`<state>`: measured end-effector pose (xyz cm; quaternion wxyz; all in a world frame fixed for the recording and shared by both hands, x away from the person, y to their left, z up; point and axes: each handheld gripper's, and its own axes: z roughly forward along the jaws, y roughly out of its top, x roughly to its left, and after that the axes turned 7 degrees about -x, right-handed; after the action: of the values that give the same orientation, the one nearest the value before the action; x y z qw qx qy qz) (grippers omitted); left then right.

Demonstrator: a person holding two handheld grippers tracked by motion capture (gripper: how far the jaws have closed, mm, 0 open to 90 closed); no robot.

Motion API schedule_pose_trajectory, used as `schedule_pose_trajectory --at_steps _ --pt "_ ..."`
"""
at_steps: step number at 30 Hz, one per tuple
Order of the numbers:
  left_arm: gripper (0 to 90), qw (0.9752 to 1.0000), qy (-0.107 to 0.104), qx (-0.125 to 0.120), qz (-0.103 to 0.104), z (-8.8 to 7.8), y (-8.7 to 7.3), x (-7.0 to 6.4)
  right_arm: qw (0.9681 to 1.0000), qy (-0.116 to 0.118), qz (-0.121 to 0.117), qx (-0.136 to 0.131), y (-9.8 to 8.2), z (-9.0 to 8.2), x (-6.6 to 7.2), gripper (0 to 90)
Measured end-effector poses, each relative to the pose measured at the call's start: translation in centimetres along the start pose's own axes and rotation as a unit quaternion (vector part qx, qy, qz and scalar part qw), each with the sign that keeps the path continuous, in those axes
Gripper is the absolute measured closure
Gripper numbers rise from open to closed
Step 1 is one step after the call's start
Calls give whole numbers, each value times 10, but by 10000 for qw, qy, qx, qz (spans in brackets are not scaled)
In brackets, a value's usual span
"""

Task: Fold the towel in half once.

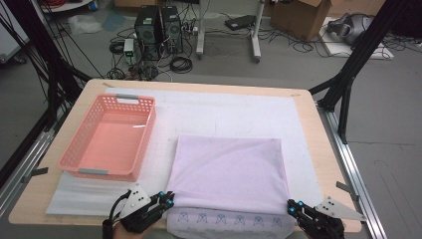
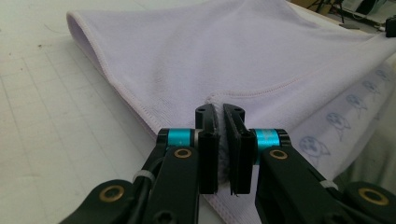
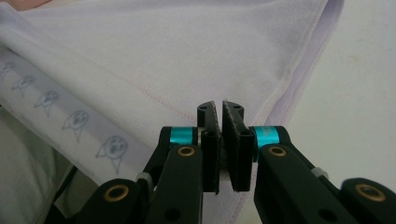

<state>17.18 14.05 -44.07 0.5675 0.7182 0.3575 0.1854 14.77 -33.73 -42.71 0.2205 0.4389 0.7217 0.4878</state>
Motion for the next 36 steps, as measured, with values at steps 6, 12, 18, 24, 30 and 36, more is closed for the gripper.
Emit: schedule_pose_trajectory --at_steps 6,12,18,24,30,36 --pt "679 9998 -72 -39 -175 -5 0 -1 10000 33 21 10 -4 -8 4 786" --pt "437 9980 80 -303 -548 -10 7 14 9987 -228 342 -307 -1 -18 -3 629" --pt "417 9982 97 -304 -509 -4 13 21 9975 -373 426 -413 2 -18 -13 612" --pt "399 9989 0 -278 -378 16 24 27 9974 -444 373 -423 9 -9 -24 599" --pt "387 9992 -24 -202 -352 41 33 42 9979 -486 289 -324 18 15 -42 592" --pt "374 9991 15 -172 -384 65 43 59 9975 -510 330 -357 32 37 -64 568"
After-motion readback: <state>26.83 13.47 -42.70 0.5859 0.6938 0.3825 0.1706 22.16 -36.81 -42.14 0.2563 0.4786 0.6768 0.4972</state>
